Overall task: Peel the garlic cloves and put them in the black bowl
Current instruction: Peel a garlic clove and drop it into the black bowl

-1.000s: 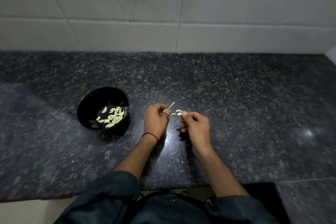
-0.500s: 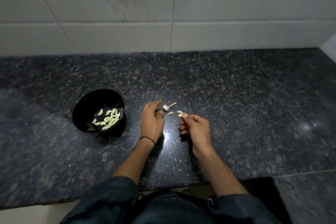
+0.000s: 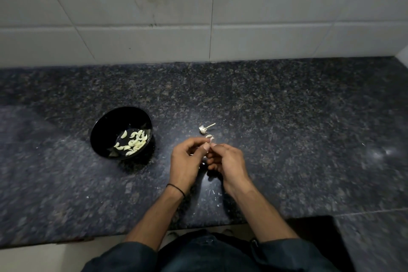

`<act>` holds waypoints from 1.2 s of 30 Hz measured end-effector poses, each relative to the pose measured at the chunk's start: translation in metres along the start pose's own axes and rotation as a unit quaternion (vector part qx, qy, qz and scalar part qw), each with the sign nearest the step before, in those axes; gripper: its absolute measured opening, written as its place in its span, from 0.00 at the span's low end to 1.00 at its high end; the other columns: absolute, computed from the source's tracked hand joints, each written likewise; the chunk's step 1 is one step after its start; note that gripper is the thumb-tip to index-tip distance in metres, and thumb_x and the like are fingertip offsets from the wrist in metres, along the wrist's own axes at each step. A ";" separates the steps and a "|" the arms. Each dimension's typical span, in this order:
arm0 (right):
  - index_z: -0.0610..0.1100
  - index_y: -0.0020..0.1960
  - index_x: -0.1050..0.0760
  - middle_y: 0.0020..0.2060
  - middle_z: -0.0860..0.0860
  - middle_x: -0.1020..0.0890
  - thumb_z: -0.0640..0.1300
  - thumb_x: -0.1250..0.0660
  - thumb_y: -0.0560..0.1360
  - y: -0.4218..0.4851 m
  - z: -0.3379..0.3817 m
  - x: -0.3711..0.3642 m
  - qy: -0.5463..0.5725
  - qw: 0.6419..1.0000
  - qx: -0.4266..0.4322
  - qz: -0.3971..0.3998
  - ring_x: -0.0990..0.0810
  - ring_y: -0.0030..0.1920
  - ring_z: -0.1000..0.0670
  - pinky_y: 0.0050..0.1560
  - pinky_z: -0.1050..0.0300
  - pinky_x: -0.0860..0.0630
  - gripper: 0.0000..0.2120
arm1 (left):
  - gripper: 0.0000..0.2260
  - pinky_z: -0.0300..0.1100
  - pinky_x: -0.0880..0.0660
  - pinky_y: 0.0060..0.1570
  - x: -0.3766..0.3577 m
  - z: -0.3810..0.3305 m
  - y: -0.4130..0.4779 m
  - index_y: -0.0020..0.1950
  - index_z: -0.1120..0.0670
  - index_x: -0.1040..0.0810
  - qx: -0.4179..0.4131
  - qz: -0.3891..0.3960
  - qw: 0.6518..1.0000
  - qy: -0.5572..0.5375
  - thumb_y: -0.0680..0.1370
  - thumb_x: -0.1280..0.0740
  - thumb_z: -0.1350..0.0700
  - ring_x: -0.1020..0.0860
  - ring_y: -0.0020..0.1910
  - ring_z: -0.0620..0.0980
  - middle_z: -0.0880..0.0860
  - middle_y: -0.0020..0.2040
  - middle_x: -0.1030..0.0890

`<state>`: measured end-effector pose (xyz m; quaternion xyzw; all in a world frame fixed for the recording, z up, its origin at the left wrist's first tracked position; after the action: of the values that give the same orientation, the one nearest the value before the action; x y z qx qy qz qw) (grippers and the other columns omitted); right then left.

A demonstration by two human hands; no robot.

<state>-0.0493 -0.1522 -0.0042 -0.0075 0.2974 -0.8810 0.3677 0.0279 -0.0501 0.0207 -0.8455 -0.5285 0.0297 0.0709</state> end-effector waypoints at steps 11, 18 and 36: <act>0.41 0.36 0.22 0.28 0.52 0.19 0.46 0.28 0.75 -0.010 0.004 0.028 -0.310 0.945 0.074 -0.081 0.25 0.30 0.53 0.33 0.58 0.31 0.12 | 0.06 0.33 0.27 0.31 0.013 0.005 -0.015 0.53 0.58 0.17 0.023 -0.027 0.999 0.001 0.80 0.33 0.65 0.19 0.36 0.51 0.59 0.44 0.15; 0.42 0.42 0.20 0.35 0.51 0.17 0.42 0.26 0.74 -0.019 0.014 0.029 -0.364 0.919 0.131 -0.079 0.21 0.36 0.54 0.34 0.71 0.31 0.05 | 0.11 0.43 0.21 0.51 0.014 0.011 -0.018 0.53 0.51 0.15 0.001 -0.009 0.998 0.058 0.76 0.28 0.65 0.16 0.47 0.49 0.50 0.47 0.14; 0.44 0.42 0.17 0.36 0.49 0.14 0.41 0.28 0.77 -0.029 0.016 0.014 -0.238 0.962 0.130 -0.014 0.16 0.38 0.52 0.44 0.56 0.20 0.05 | 0.07 0.39 0.20 0.48 0.012 -0.002 -0.028 0.47 0.55 0.14 -0.014 0.008 0.996 0.088 0.75 0.27 0.66 0.15 0.45 0.45 0.47 0.43 0.13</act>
<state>-0.0744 -0.1535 0.0217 -0.1733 0.0844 -0.8901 0.4129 0.0083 -0.0276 0.0268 -0.8498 -0.5138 -0.0518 0.1054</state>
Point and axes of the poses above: each hand's wrist, its own y-axis towards the middle knuckle, its own x-axis out of the back of the hand, z = x × y, the point moved 8 cm from there along y, towards the middle knuckle
